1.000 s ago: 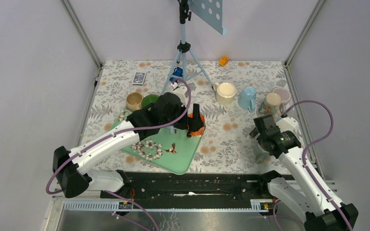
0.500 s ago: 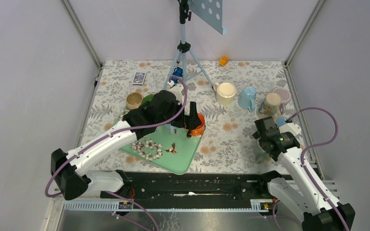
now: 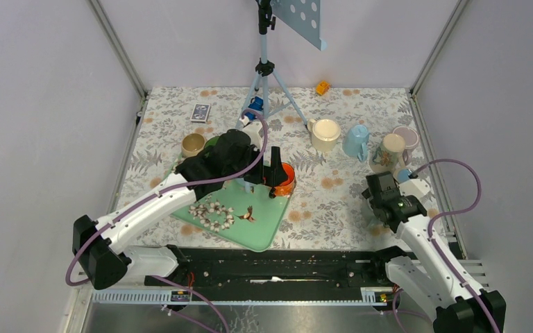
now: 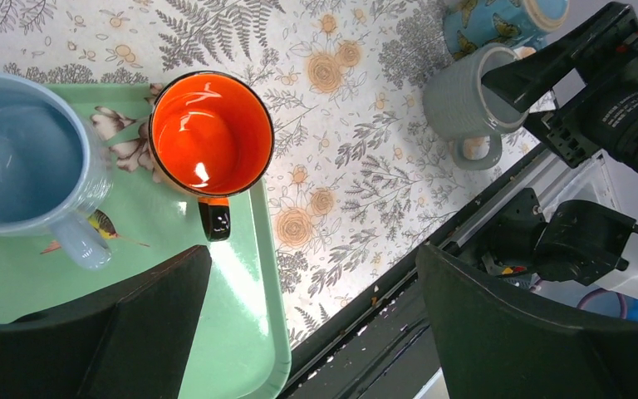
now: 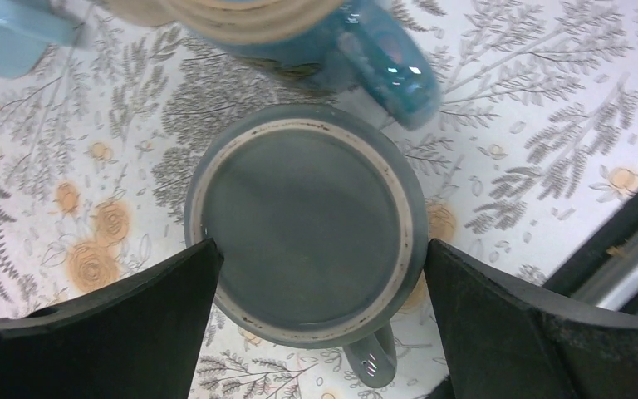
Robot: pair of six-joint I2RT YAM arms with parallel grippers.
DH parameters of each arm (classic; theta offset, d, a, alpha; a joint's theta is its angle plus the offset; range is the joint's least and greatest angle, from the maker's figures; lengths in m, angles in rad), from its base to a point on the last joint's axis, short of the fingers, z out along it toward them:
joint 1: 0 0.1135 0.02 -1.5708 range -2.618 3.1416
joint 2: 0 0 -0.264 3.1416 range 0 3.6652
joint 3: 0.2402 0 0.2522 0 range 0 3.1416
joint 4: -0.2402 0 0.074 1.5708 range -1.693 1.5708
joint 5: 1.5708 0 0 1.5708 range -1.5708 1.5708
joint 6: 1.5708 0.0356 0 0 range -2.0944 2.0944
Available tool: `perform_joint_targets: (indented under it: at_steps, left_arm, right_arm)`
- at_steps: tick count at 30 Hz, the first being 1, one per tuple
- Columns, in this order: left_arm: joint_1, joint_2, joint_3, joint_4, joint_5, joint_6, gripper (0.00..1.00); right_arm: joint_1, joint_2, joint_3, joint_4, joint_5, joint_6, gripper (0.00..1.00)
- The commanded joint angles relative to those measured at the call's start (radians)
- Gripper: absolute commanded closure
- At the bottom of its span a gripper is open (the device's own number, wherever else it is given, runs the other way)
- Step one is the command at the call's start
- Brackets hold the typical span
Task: Turn the mug right side up
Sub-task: Place the cup on the tray.
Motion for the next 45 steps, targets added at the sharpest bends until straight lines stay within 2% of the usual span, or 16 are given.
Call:
perform_joint_targets:
  at_steps: [1, 6, 12, 22, 29, 33, 39, 45]
  left_arm:
    - [0.012, -0.031, -0.013, 0.011, 0.021, 0.015, 0.01]
    - [0.017, -0.019, -0.016, 0.014, 0.028, 0.014, 0.01]
    - [0.023, -0.002, -0.012, 0.015, 0.028, 0.007, 0.01]
    - [0.044, 0.003, -0.033, 0.045, 0.029, -0.043, 0.01]
    - [0.055, 0.003, -0.026, 0.054, 0.024, -0.048, 0.01]
    - [0.058, 0.000, -0.022, 0.055, 0.029, -0.052, 0.01]
    - [0.058, -0.009, -0.027, 0.050, 0.032, -0.058, 0.01]
    - [0.059, -0.015, -0.036, 0.048, 0.032, -0.062, 0.01]
  right_arm:
    - [-0.005, -0.019, -0.025, 0.203, -0.081, -0.138, 0.00]
    - [-0.005, 0.014, -0.040, 0.408, -0.272, -0.287, 0.00]
    - [-0.005, 0.161, 0.034, 0.447, -0.379, -0.374, 0.00]
    - [0.004, 0.187, 0.189, 0.254, -0.359, -0.386, 0.01]
    - [0.118, 0.158, 0.128, 0.233, -0.322, -0.272, 0.07]
    - [0.163, 0.181, 0.085, 0.234, -0.277, -0.215, 0.17]
    - [0.168, 0.172, 0.005, 0.262, -0.191, -0.133, 0.24]
    - [0.168, 0.201, -0.009, 0.288, -0.144, -0.130, 0.26]
